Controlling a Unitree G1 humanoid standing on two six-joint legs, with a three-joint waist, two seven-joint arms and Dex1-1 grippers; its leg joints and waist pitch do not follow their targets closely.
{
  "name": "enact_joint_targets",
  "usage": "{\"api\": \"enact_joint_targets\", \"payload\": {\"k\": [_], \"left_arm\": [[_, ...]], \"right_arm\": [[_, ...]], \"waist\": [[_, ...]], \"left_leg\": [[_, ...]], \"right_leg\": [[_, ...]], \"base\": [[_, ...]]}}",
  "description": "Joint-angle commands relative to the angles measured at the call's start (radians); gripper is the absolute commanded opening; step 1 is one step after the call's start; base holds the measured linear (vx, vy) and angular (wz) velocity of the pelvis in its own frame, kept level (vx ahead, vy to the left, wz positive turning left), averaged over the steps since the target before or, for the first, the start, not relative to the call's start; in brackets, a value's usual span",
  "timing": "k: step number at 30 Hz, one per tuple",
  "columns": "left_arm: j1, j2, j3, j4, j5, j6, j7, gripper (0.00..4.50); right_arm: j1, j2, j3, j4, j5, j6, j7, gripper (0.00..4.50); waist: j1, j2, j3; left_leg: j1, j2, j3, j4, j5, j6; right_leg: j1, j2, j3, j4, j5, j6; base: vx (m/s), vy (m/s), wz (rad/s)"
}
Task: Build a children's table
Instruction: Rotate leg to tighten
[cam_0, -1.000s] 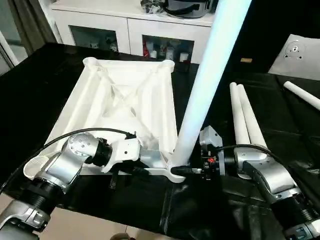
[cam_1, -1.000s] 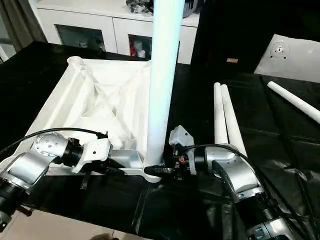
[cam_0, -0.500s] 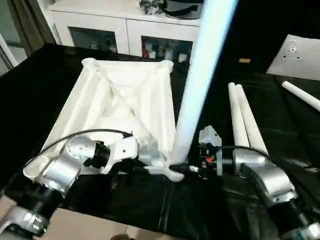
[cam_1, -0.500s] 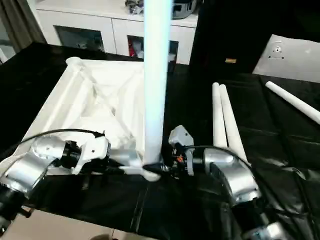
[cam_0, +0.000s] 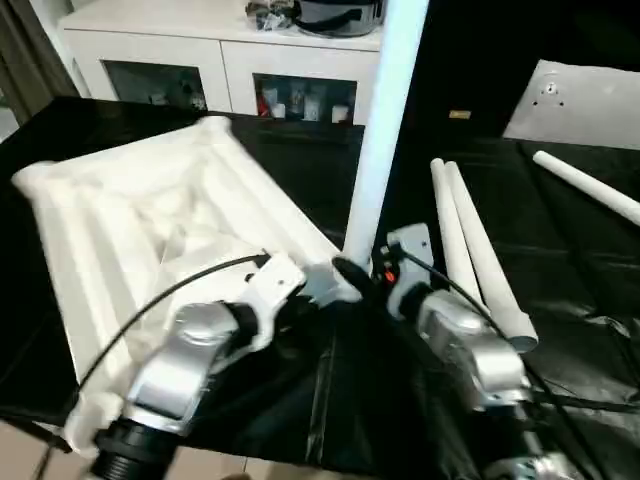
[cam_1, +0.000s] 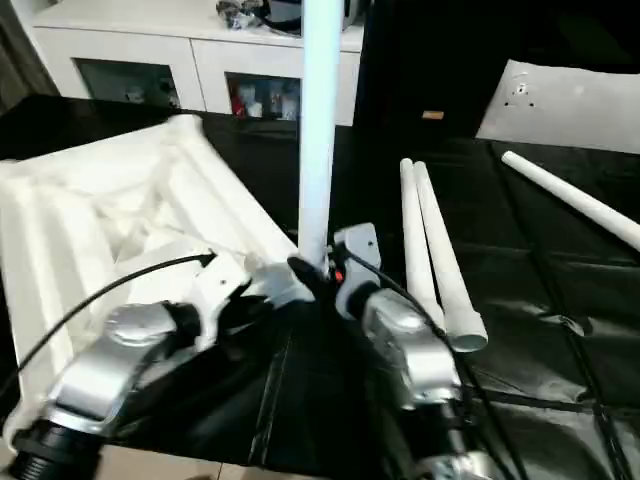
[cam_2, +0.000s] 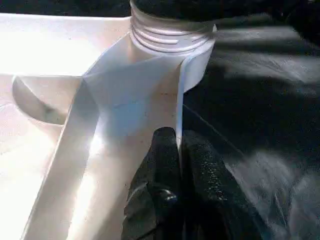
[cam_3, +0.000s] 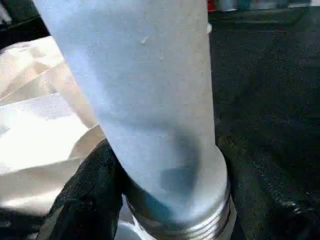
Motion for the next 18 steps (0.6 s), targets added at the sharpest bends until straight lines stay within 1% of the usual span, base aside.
{"api": "enact_joint_targets", "payload": {"k": [1,2,3,4,5,7,8,9,11,12,13,14,15,16,18], "left_arm": [[-0.037,-0.048,-0.025,-0.028,-0.008,-0.016,0.048,0.0],[-0.038,-0.05,-0.029,-0.034,-0.002,-0.005,0.048,0.0],[-0.037,-0.046,-0.033,-0.039,0.003,0.002,0.048,0.0],[-0.036,-0.044,-0.034,-0.042,0.005,0.006,0.049,0.0],[-0.032,-0.035,-0.035,-0.047,0.007,0.013,0.047,0.0],[-0.026,-0.019,-0.031,-0.049,0.008,0.017,0.042,0.0],[-0.026,-0.011,-0.031,-0.048,0.009,0.017,0.038,0.0],[-0.027,-0.002,-0.027,-0.047,0.005,0.017,0.036,0.0],[-0.029,0.003,-0.02,-0.042,0.0,0.015,0.035,0.0],[-0.031,0.011,-0.02,-0.037,0.0,0.009,0.03,0.0],[-0.032,0.017,-0.021,-0.034,0.002,0.005,0.026,0.0],[-0.032,0.017,-0.021,-0.034,0.002,0.005,0.026,0.0],[-0.038,0.039,-0.02,-0.013,0.009,-0.016,0.014,0.0],[-0.04,0.047,-0.021,-0.007,0.012,-0.024,0.01,0.0],[-0.049,0.066,-0.014,0.017,0.01,-0.038,-0.003,0.0]], "right_arm": [[0.027,0.062,0.088,0.059,0.016,0.07,0.029,2.59],[0.026,0.066,0.083,0.063,0.014,0.067,0.021,2.59],[0.027,0.071,0.072,0.066,0.017,0.067,0.013,2.59],[0.027,0.073,0.067,0.067,0.019,0.068,0.007,2.59],[0.028,0.072,0.063,0.067,0.014,0.064,0.003,2.59],[0.03,0.067,0.058,0.063,0.015,0.059,0.01,2.59],[0.031,0.066,0.055,0.061,0.016,0.057,0.011,2.59],[0.031,0.061,0.055,0.061,0.01,0.049,0.009,2.59],[0.031,0.056,0.055,0.062,0.01,0.037,0.018,2.59],[0.032,0.052,0.051,0.059,0.012,0.029,0.022,2.94],[0.033,0.052,0.046,0.057,0.016,0.024,0.025,2.94],[0.033,0.052,0.046,0.057,0.016,0.024,0.025,3.15],[0.037,0.039,0.034,0.043,0.021,0.018,0.037,3.15],[0.039,0.035,0.032,0.039,0.022,0.015,0.042,3.31],[0.045,0.017,0.032,0.025,0.026,0.007,0.069,3.45]], "waist": [[0.007,-0.004,-0.049],[0.007,-0.005,-0.049],[0.007,-0.003,-0.048],[0.006,-0.003,-0.047],[0.007,0.003,-0.046],[0.004,0.0,-0.044],[0.003,-0.001,-0.044],[0.004,0.004,-0.045],[0.003,0.002,-0.046],[0.003,0.001,-0.046],[0.003,0.001,-0.046],[0.002,0.0,-0.047],[0.002,0.0,-0.047],[0.004,0.0,-0.047],[0.005,0.002,-0.047]], "left_leg": [[-0.008,0.041,-0.015,-0.065,-0.114,0.031],[-0.008,0.041,-0.014,-0.065,-0.115,0.032],[-0.008,0.041,-0.015,-0.067,-0.126,0.031],[-0.007,0.042,-0.015,-0.068,-0.139,0.029],[-0.006,0.042,-0.016,-0.069,-0.149,0.025],[-0.005,0.043,-0.017,-0.072,-0.183,0.015],[-0.005,0.043,-0.017,-0.072,-0.186,0.014],[-0.004,0.043,-0.017,-0.072,-0.187,0.01],[-0.005,0.043,-0.017,-0.072,-0.176,0.009],[-0.006,0.043,-0.016,-0.071,-0.165,0.012],[-0.006,0.042,-0.016,-0.071,-0.163,0.012],[-0.006,0.042,-0.016,-0.07,-0.161,0.014],[-0.007,0.042,-0.016,-0.07,-0.158,0.015],[-0.006,0.041,-0.017,-0.07,-0.156,0.018],[-0.004,0.042,-0.015,-0.07,-0.155,0.022]], "right_leg": [[0.037,-0.064,0.037,-0.082,-0.105,-0.189],[0.037,-0.065,0.037,-0.082,-0.101,-0.189],[0.037,-0.066,0.037,-0.083,-0.112,-0.188],[0.036,-0.066,0.038,-0.085,-0.126,-0.186],[0.035,-0.067,0.038,-0.086,-0.137,-0.186],[0.035,-0.066,0.038,-0.09,-0.175,-0.177],[0.034,-0.066,0.038,-0.09,-0.181,-0.175],[0.033,-0.066,0.039,-0.09,-0.18,-0.173],[0.035,-0.066,0.039,-0.088,-0.158,-0.174],[0.036,-0.066,0.039,-0.087,-0.137,-0.179],[0.036,-0.065,0.039,-0.087,-0.132,-0.18],[0.037,-0.065,0.039,-0.086,-0.128,-0.181],[0.037,-0.065,0.039,-0.086,-0.124,-0.182],[0.037,-0.065,0.038,-0.087,-0.125,-0.179],[0.037,-0.065,0.039,-0.086,-0.116,-0.182]], "base": [[0.0,0.0,0.0],[0.0,0.0,0.0],[0.0,0.0,0.0],[0.0,0.0,0.0],[0.0,0.0,0.0],[0.0,0.0,0.0],[0.0,0.0,0.0],[0.0,0.0,0.0],[0.0,0.0,0.0],[0.0,0.0,0.0],[0.0,0.0,0.0],[0.0,0.0,0.0],[0.0,0.0,0.0],[0.0,0.0,0.0],[0.0,0.0,0.0]]}}
